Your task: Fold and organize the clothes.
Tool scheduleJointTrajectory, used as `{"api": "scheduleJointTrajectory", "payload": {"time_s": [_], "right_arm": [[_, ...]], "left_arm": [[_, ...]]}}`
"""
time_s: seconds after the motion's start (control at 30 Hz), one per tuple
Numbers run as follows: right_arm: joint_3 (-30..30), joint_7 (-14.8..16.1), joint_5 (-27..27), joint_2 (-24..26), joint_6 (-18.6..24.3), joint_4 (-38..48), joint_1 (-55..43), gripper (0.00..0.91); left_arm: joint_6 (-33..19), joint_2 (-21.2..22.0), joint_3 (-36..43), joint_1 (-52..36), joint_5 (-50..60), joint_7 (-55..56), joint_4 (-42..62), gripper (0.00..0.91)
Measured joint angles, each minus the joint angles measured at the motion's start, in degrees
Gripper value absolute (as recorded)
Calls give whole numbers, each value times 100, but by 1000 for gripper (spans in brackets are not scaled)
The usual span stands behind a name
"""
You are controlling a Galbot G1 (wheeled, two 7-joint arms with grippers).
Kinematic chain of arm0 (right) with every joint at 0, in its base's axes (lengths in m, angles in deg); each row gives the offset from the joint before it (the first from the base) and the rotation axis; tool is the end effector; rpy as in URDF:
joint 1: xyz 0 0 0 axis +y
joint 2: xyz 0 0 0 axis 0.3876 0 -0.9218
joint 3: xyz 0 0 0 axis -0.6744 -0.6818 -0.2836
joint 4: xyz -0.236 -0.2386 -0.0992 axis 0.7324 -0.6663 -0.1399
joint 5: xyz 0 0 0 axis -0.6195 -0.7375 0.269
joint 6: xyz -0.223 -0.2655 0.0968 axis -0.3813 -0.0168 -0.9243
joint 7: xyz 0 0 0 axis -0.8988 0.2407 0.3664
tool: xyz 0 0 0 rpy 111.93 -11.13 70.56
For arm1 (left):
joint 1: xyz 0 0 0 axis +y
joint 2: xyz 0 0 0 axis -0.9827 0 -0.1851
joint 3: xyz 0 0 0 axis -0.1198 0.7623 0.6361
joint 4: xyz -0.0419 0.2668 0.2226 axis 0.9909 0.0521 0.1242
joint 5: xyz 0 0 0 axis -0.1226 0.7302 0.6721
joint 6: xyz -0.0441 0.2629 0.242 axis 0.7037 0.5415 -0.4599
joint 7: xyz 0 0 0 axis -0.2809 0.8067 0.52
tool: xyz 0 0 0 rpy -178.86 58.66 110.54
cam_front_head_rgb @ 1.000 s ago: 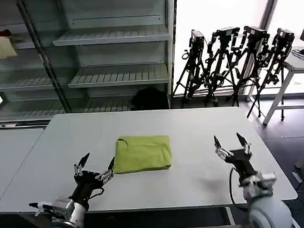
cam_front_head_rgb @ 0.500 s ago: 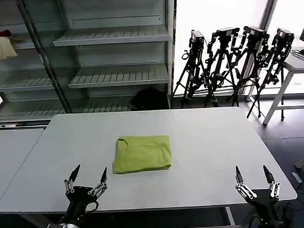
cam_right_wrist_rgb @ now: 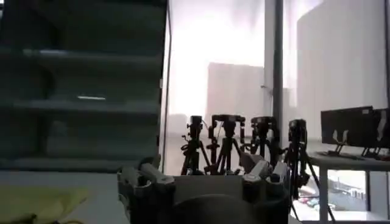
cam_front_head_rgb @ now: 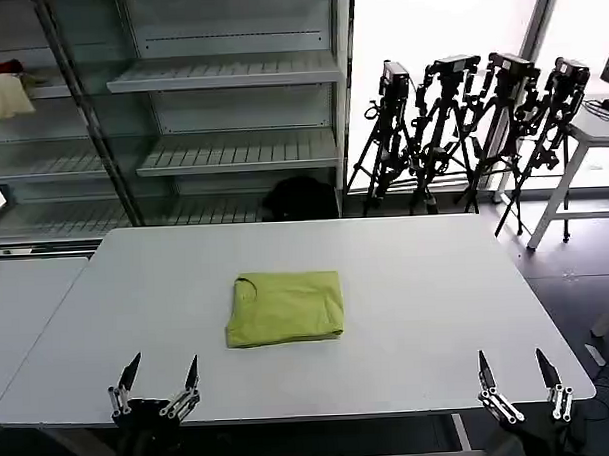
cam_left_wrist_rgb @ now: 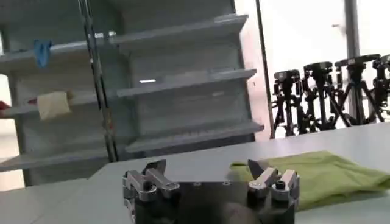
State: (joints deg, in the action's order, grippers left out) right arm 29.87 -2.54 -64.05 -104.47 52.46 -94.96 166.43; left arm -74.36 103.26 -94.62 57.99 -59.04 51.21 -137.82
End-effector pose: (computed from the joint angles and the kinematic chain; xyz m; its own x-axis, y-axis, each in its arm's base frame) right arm 0.0915 -0.0938 -0.2864 -0.9902 0.0431 -0.1326 0.0521 0.9965 -0.0650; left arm 0.1102 0.0434 -0.2445 -0.9964 -0.0114 0.0836 0.0020 0.9872 0.1593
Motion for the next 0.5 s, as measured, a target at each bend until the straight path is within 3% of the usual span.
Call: {"api": "scheduleJointTrajectory", "payload": {"time_s": [0.5], "right_arm": [[-55,38,13,53,78,34,48,907]], "left_arm": [[-61,-30,-98,142,-194,116,31,907]]}}
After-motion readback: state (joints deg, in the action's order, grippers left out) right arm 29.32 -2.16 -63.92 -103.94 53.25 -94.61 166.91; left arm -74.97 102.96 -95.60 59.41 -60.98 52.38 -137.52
